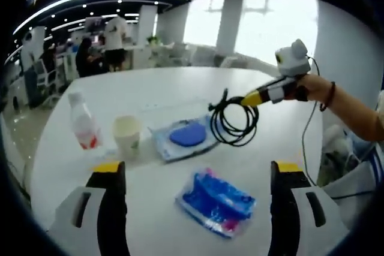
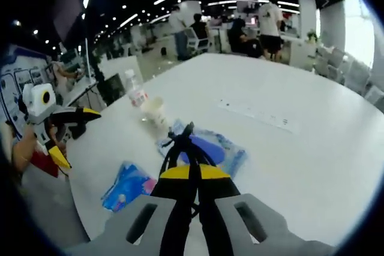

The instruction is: Arrange the tabletop items into an orderly group along one side of the table until the central work area is clear of visible clutter.

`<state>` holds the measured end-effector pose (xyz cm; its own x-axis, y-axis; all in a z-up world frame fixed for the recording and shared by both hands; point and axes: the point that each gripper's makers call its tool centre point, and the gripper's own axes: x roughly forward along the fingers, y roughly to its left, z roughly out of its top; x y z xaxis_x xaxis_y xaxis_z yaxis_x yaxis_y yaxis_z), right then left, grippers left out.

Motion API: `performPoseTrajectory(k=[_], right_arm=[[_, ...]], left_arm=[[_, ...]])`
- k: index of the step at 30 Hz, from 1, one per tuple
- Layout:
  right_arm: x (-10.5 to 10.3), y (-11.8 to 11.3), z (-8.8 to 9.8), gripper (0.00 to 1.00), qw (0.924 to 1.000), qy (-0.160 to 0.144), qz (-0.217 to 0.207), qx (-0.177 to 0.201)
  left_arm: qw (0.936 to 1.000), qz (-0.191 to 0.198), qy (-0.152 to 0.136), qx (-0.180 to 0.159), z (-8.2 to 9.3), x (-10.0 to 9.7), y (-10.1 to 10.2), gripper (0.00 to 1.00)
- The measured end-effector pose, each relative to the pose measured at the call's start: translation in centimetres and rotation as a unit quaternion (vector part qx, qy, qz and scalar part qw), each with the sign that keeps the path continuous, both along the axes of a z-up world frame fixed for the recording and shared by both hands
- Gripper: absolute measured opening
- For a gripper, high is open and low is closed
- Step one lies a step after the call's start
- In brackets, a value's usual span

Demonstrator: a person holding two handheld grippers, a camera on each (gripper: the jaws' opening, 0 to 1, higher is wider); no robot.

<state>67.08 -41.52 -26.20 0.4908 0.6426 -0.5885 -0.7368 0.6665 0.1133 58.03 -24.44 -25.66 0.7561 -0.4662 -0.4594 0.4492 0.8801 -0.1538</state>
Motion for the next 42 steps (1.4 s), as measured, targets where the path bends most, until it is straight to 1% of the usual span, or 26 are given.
performPoseTrajectory(k=[5, 11, 19, 21, 24, 30, 33, 35, 38, 40, 42], right_arm=[[-1.3, -1.1, -0.3, 0.02, 0.9999, 0.006, -0.008, -0.002], [-2.6, -2.3, -1.1, 0.02, 0.9996, 0.026, -0.011, -0.007], [-3.9, -2.9, -1.6, 0.02, 0.9991, 0.040, -0.013, -0.010], [-4.3, -3.0, -1.8, 0.02, 0.9988, 0.046, -0.012, -0.013], [-4.6, -3.2, -2.4, 0.02, 0.9977, 0.064, -0.015, -0.016], [-4.7, -3.6, -3.9, 0.02, 0.9957, 0.085, -0.019, -0.032], [-4.5, -4.0, -5.0, 0.02, 0.9942, 0.092, -0.022, -0.051], [-4.0, -4.3, -5.4, 0.02, 0.9937, 0.093, -0.030, -0.056], [-3.8, -4.5, -5.7, 0.02, 0.9930, 0.094, -0.033, -0.062], [-3.4, -5.0, -6.2, 0.02, 0.9916, 0.095, -0.034, -0.081], [-3.0, -5.2, -6.7, 0.02, 0.9909, 0.093, -0.034, -0.091]], left_arm=[[0.9999, -0.007, 0.006, 0.006, -0.5, -0.2, -0.3, 0.97], [0.9999, -0.011, 0.006, 0.005, -0.5, -0.2, -0.5, 0.98], [0.9998, -0.017, 0.007, 0.007, -0.5, -0.4, -1.0, 0.99], [0.9998, -0.016, 0.009, 0.007, -0.5, -0.5, -0.9, 0.99], [0.9998, -0.019, 0.008, 0.008, -0.4, -0.5, -1.1, 0.99], [0.9996, -0.023, 0.012, 0.011, -0.5, -0.7, -1.1, 0.99], [0.9997, -0.022, 0.010, 0.009, -0.3, -0.8, -1.1, 0.99], [0.9997, -0.020, 0.009, 0.011, -0.3, -0.8, -0.9, 0.99], [0.9997, -0.018, 0.012, 0.013, -0.5, -0.7, -0.7, 0.99], [0.9996, -0.018, 0.014, 0.014, -0.6, -0.8, -0.7, 0.99], [0.9996, -0.018, 0.014, 0.015, -0.5, -0.8, -0.6, 0.99]])
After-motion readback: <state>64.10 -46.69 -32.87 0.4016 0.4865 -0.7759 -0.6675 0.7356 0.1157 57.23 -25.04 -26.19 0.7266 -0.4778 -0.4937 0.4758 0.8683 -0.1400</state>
